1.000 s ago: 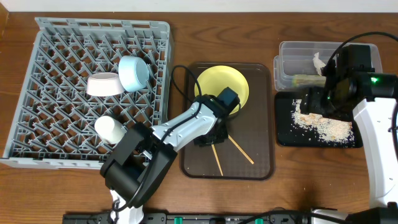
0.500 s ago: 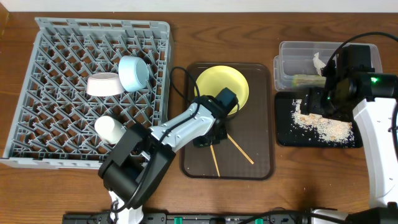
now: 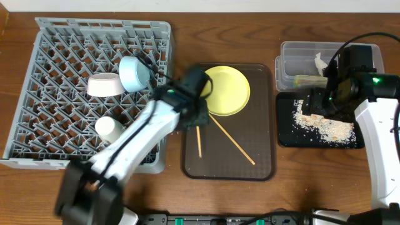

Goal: Sort waste into correct bins and load items into the dishwasher

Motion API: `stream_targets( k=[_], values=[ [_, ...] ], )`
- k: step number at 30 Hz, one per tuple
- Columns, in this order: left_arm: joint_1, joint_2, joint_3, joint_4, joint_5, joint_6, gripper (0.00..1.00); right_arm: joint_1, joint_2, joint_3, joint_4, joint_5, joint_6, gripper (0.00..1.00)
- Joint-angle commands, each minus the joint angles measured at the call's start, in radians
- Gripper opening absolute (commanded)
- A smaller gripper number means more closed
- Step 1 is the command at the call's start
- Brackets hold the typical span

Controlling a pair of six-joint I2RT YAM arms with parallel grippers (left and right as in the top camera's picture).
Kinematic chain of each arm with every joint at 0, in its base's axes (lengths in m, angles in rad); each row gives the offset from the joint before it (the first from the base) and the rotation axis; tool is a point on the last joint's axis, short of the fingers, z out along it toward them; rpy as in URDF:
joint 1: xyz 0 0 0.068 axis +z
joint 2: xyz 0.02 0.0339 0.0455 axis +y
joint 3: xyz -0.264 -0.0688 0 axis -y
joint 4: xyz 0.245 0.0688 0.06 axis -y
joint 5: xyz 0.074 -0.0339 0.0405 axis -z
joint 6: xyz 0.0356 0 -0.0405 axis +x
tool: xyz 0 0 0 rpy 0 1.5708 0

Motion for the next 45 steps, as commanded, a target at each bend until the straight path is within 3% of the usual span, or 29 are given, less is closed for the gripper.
stream_targets(
  k=[1, 4, 9, 19, 23, 25, 28, 32, 35, 39, 45],
  values=[
    [0.082, -0.130, 0.028, -0.039, -0.098, 0.227, 0.08, -0.007, -0.011, 0.018, -0.001, 0.010, -0.001, 0.79],
    [0.167, -0.191, 0.028, -0.048, -0.101, 0.384, 0.08, -0.007, -0.011, 0.018, -0.001, 0.010, -0.001, 0.79],
    [0.253, -0.201, 0.027, -0.042, -0.101, 0.502, 0.08, -0.007, -0.011, 0.018, -0.001, 0.010, 0.000, 0.79],
    [0.327, -0.068, 0.027, 0.008, -0.124, 0.543, 0.11, -0.007, -0.011, 0.018, -0.002, 0.010, -0.001, 0.79],
    [0.328, -0.030, 0.027, 0.023, -0.124, 0.543, 0.22, -0.007, -0.011, 0.018, -0.002, 0.010, 0.000, 0.79],
    [0.328, -0.032, 0.027, 0.032, -0.124, 0.542, 0.33, -0.007, -0.011, 0.018, -0.002, 0.010, 0.000, 0.79],
    [0.328, -0.053, 0.037, 0.036, -0.121, 0.530, 0.39, -0.007, -0.011, 0.018, -0.001, 0.010, -0.001, 0.79],
    [0.306, -0.108, 0.047, 0.040, -0.016, 0.415, 0.44, -0.007, -0.011, 0.018, -0.001, 0.010, 0.000, 0.79],
    [0.257, -0.122, 0.046, 0.029, 0.050, 0.228, 0.48, -0.007, -0.011, 0.018, -0.001, 0.010, 0.000, 0.79],
    [0.148, -0.104, 0.030, 0.023, 0.045, 0.031, 0.56, -0.007, -0.011, 0.018, 0.000, 0.010, 0.000, 0.79],
    [-0.028, -0.018, 0.021, 0.037, -0.050, -0.143, 0.56, -0.007, -0.011, 0.018, -0.002, 0.010, 0.000, 0.79]
  ],
)
